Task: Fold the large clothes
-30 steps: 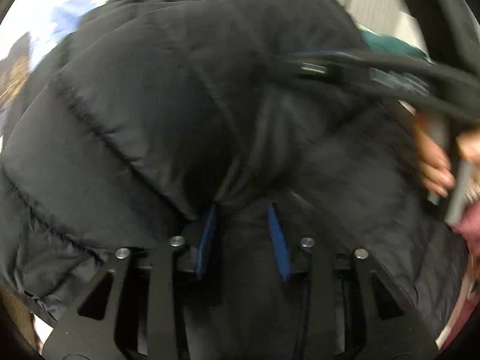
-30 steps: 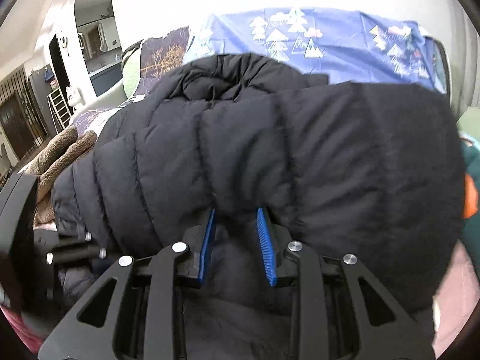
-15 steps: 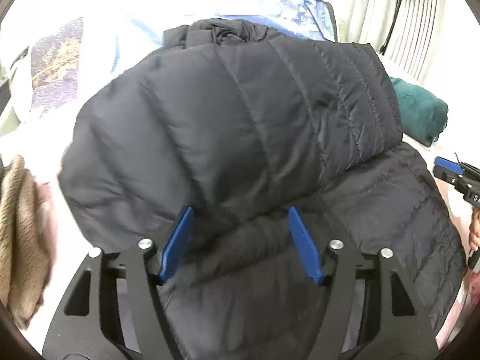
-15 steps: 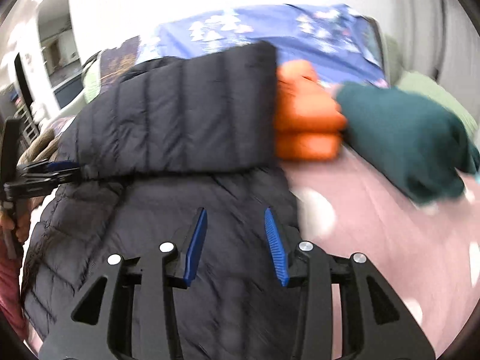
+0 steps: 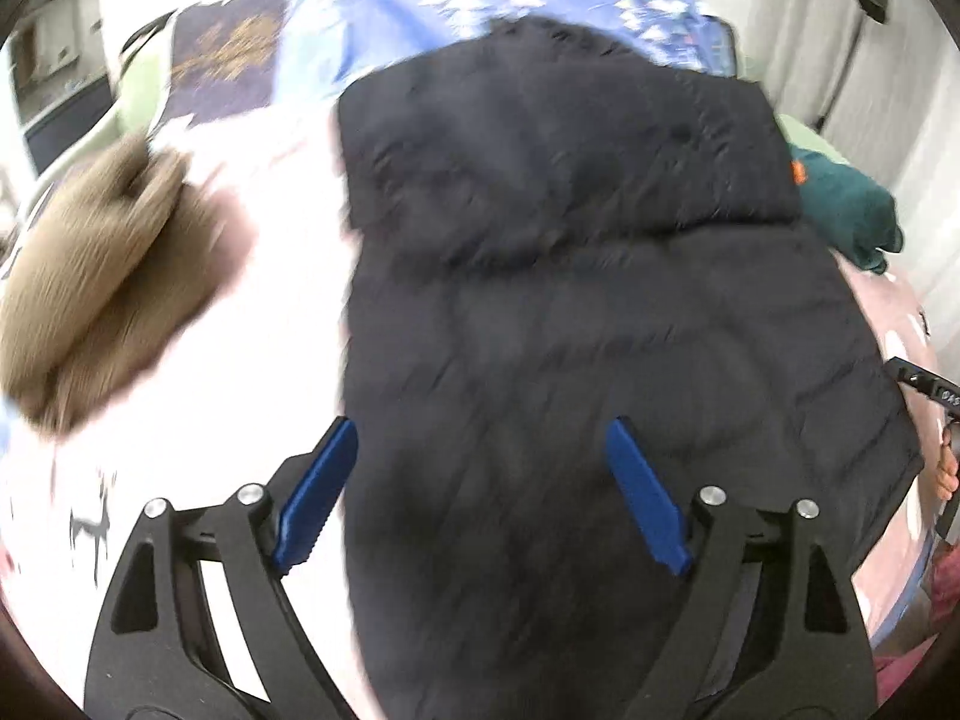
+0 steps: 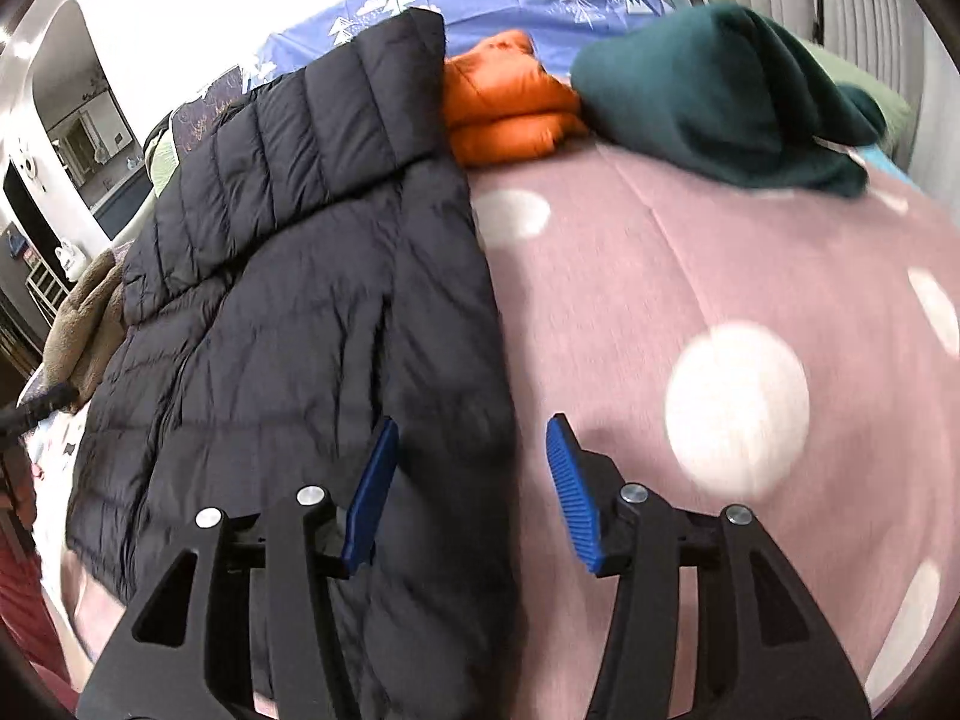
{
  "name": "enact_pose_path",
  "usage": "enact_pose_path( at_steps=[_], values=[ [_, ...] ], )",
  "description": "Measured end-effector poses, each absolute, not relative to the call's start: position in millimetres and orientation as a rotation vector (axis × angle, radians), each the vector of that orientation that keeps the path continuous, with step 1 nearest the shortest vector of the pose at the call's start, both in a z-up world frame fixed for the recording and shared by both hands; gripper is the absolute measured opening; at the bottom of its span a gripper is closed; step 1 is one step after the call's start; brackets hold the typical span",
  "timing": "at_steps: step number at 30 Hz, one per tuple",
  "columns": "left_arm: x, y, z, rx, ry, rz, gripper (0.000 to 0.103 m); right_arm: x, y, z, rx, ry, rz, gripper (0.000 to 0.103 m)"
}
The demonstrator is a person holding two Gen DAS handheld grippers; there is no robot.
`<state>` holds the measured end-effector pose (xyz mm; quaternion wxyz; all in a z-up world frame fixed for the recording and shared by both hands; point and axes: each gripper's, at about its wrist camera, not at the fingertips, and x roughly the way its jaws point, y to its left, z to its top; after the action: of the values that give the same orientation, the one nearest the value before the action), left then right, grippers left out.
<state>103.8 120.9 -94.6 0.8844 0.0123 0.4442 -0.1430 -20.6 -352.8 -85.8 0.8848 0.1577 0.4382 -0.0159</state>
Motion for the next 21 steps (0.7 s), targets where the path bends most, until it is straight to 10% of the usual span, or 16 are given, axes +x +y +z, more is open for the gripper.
enact_pose_path(
  at_steps=[16, 21],
  values=[
    [30, 172, -137, -0.253, 1.017, -0.405, 0.092, -88, -339, -101, 0.513, 0.93, 0.105, 0.056],
    [22, 160, -138, -0.293, 1.011, -0.531, 0.071, -91, -332, -102, 0.518, 0.921, 0.088, 0.057]
  ],
)
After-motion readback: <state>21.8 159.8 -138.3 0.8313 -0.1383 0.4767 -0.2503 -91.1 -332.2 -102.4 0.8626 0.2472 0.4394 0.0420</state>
